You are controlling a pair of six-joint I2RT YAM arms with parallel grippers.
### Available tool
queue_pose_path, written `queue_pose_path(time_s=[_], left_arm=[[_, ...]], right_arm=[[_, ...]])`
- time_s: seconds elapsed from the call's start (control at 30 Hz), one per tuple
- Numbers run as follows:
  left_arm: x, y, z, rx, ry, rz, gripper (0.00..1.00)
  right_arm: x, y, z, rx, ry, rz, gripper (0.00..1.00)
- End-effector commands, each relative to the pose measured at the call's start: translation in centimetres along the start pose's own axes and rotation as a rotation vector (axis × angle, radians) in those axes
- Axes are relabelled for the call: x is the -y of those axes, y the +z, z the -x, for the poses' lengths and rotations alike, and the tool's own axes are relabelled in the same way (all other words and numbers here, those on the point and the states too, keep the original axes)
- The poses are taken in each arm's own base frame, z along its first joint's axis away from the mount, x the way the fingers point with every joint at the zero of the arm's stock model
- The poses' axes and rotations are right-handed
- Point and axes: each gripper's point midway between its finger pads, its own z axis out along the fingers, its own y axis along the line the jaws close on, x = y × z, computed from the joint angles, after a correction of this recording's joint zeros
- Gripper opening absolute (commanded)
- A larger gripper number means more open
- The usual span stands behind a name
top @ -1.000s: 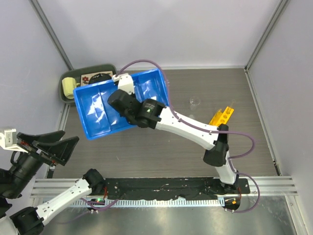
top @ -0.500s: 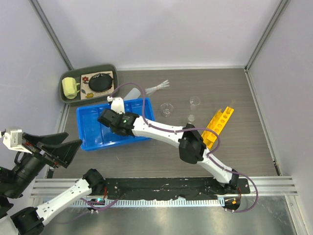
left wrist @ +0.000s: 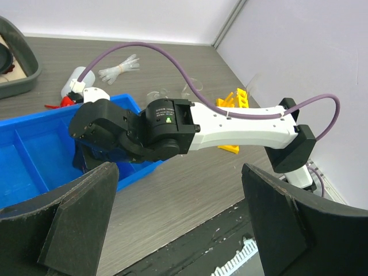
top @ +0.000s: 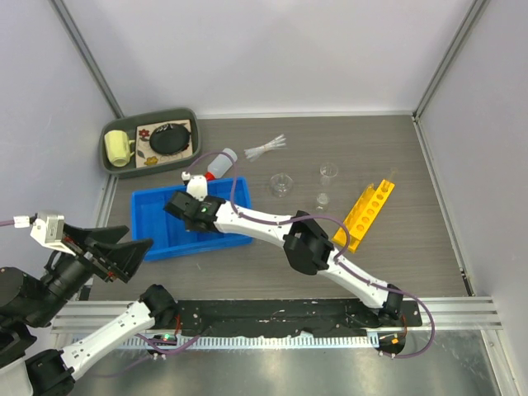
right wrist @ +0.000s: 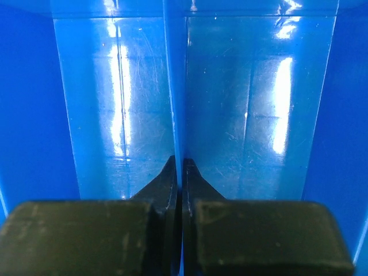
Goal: Organize the chemistry lab equipment
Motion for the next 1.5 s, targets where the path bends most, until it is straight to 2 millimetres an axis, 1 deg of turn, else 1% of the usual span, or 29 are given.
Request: queue_pose_path(time_s=[0.0,0.2,0.23,0.3,0.37,0.4,0.43,0.5,0.53,0.63,0.67,0.77,0.83,0.87,0.93,0.97,1.0,1.03,1.07,1.1,1.17,1.2,1.23,1.27,1.3,1.37,1.4,1.43,1.47], left_arm=[[0.4,0.2,0.4,0.017,0.022,-0.02,0.93],[0.5,0.9,0.0,0.008,0.022,-0.021,0.93],[0.5,1.1,0.0,0.004,0.023,-0.019,0.93],[0.4,1.5,-0.4,-0.013,0.03,-0.006,0.93],[0.3,1.7,-0.5,-0.02,0.034,-0.001,0.93],[0.4,1.9,-0.4,-0.021,0.039,0.001,0.93],[0.4,2.2,-0.4,-0.02,0.039,0.005,0.93],[0.6,2.7,-0.3,-0.023,0.041,0.007,0.93],[0.7,3.2,-0.3,-0.037,0.048,0.011,0.93],[1.1,4.4,-0.1,-0.053,0.062,0.02,0.93],[1.2,4.7,0.0,-0.058,0.064,0.02,0.93],[1.8,6.5,0.2,-0.082,0.078,0.027,0.93],[2.4,7.4,0.7,-0.076,0.076,0.02,0.92],[2.7,8.4,0.5,-0.096,0.084,0.019,0.92],[3.4,9.6,1.1,-0.088,0.088,0.011,0.92],[3.6,10.0,1.2,-0.09,0.091,0.006,0.92],[4.0,11.4,1.0,-0.106,0.097,0.007,0.92],[4.2,11.9,1.2,-0.105,0.101,0.009,0.92],[4.2,12.6,1.3,-0.104,0.107,0.02,0.92],[4.2,14.3,1.1,-0.113,0.135,0.037,0.92],[3.5,16.3,1.1,-0.115,0.175,0.093,0.92],[3.3,18.4,0.2,-0.148,0.216,0.12,0.93],[2.8,19.6,0.1,-0.153,0.24,0.154,0.93],[2.7,20.5,0.0,-0.158,0.255,0.17,0.94],[2.5,22.7,-0.1,-0.169,0.277,0.193,0.95],[2.4,24.7,0.1,-0.172,0.264,0.187,0.96],[1.2,25.8,1.0,-0.158,0.232,0.214,0.97],[1.0,27.6,-0.1,-0.205,0.212,0.19,0.97],[-0.7,28.8,0.7,-0.19,0.185,0.224,0.97]], right_arm=[[-3.1,-0.5,2.6,0.053,0.121,0.109,0.01],[-2.8,0.6,0.2,-0.006,0.095,0.117,0.01],[-3.0,0.6,0.0,-0.022,0.091,0.124,0.08],[-3.1,0.2,0.2,-0.021,0.08,0.123,0.16],[-3.4,-0.7,1.0,-0.008,0.073,0.137,0.29],[-3.6,-1.2,1.4,0.0,0.074,0.146,0.41],[-3.7,-1.5,1.6,0.003,0.065,0.15,0.46],[-4.0,-2.7,2.7,0.02,0.065,0.168,0.64],[-4.3,-3.1,2.9,0.024,0.062,0.177,0.64],[-4.8,-5.5,5.2,0.07,0.059,0.205,0.68],[-5.0,-7.1,6.6,0.098,0.059,0.224,0.68],[-4.6,-9.7,10.2,0.198,0.058,0.223,0.72],[-3.6,-12.2,13.9,0.284,0.066,0.205,0.73],[-2.4,-12.5,15.9,0.306,0.086,0.195,0.73],[-0.7,-14.1,18.6,0.334,0.11,0.191,0.73],[0.5,-14.2,19.8,0.345,0.125,0.176,0.73],[2.6,-14.2,21.4,0.363,0.13,0.139,0.73],[4.4,-15.9,23.2,0.406,0.149,0.109,0.73],[5.7,-16.3,24.0,0.426,0.15,0.083,0.73],[7.5,-17.1,25.7,0.463,0.168,0.058,0.75],[10.7,-19.9,27.5,0.528,0.16,-0.005,0.77],[11.9,-20.7,28.1,0.55,0.158,-0.032,0.78],[13.4,-21.2,28.5,0.562,0.128,-0.076,0.79],[15.1,-24.0,29.7,0.619,0.144,-0.117,0.8],[16.2,-24.2,29.4,0.623,0.123,-0.163,0.8],[18.7,-27.5,30.1,0.677,0.099,-0.243,0.82],[19.6,-28.1,29.7,0.672,0.081,-0.273,0.82],[20.2,-28.7,29.5,0.671,0.071,-0.293,0.82],[21.1,-30.4,29.3,0.675,0.067,-0.299,0.82]])
